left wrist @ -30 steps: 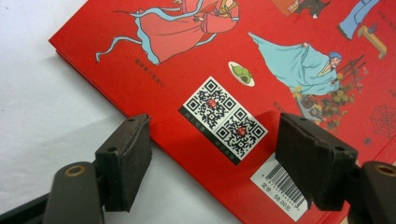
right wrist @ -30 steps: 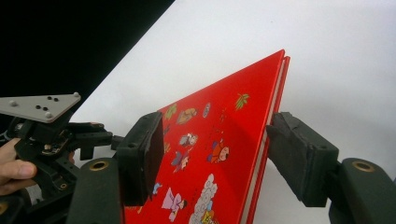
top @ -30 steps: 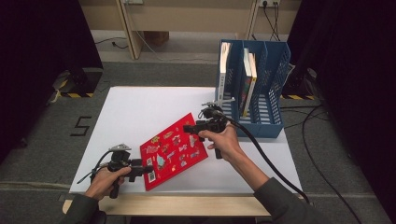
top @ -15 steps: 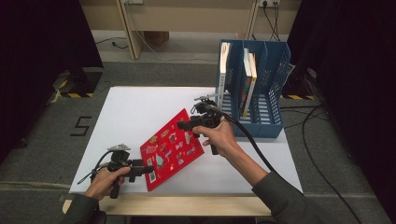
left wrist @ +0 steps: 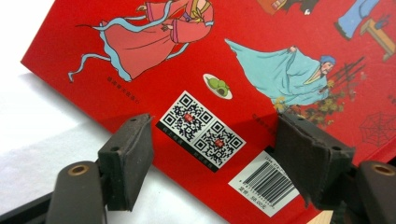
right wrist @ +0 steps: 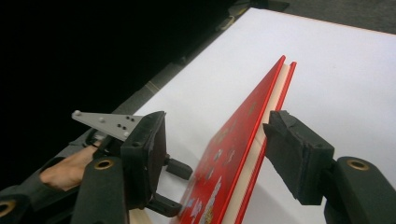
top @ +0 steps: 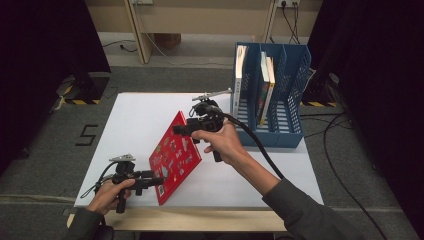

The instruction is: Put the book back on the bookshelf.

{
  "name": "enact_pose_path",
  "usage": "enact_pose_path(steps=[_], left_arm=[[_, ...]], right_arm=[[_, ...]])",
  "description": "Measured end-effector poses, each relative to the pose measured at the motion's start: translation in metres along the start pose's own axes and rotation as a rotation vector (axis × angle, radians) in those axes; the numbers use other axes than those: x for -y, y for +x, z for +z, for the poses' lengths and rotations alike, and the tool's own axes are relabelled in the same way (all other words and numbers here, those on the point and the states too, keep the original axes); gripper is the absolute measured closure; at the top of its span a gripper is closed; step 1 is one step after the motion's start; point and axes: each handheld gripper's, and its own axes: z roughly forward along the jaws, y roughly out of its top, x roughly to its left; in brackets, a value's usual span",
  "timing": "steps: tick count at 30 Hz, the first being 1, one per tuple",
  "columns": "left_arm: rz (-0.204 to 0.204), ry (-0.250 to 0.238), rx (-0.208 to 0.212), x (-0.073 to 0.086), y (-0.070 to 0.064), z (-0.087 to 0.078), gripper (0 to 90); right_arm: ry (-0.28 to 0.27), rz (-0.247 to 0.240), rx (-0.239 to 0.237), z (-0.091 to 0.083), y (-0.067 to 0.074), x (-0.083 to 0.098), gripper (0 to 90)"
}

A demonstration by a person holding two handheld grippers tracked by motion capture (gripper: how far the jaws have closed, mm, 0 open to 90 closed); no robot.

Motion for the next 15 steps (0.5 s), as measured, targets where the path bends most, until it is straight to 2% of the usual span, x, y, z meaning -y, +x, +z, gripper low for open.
enact_pose_path(steps=[8, 15], left_arm=[[0.011, 0.0, 0.001, 0.002, 0.004, -0.004, 25.6], [0.013, 0.006, -0.003, 0.004, 0.007, -0.005, 25.3]], right_arm=[[-0.008, -0.009, -0.043, 0.003, 0.012, -0.006, 39.6], [-0.012, 0.005, -0.072, 0.003, 0.011, -0.008, 39.6]])
